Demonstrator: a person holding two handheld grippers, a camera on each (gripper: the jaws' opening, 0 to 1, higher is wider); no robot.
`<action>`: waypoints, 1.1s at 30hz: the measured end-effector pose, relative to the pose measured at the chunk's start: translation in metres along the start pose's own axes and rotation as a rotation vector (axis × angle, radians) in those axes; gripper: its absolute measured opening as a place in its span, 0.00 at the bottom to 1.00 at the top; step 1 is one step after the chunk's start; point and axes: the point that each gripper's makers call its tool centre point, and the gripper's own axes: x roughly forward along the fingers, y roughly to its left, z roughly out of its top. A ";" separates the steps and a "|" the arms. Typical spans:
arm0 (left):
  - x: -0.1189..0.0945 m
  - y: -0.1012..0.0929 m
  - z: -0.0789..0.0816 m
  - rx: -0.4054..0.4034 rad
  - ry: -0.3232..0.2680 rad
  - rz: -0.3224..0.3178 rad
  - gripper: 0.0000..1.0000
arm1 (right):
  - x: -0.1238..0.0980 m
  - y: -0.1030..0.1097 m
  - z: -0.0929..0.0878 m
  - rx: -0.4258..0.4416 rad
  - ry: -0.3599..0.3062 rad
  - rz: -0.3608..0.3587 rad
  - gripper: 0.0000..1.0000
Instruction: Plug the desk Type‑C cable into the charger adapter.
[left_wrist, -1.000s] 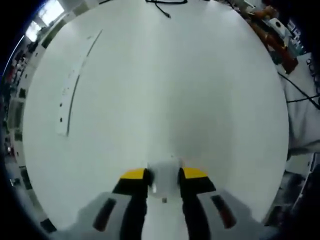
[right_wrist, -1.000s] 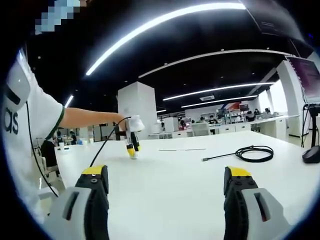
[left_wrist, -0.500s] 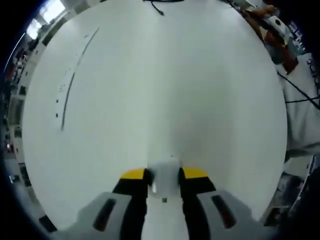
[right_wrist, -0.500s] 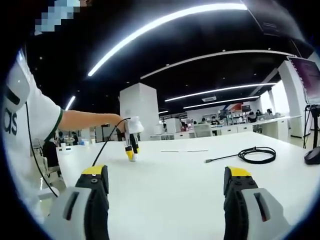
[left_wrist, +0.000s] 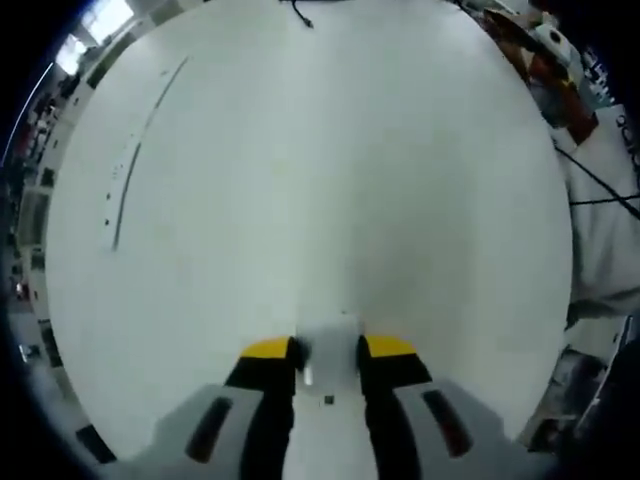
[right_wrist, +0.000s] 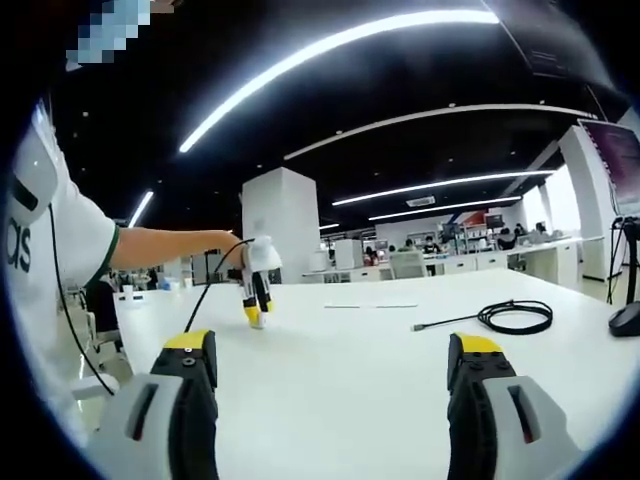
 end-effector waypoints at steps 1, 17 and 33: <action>0.000 -0.003 -0.001 0.004 0.002 0.001 0.24 | 0.000 0.000 0.000 0.000 0.000 0.000 0.97; -0.001 -0.042 -0.009 0.005 0.010 0.005 0.24 | 0.003 0.007 0.001 0.001 -0.001 0.018 0.97; -0.002 -0.072 -0.017 0.033 0.046 0.018 0.24 | 0.006 0.016 -0.004 -0.001 0.015 0.036 0.96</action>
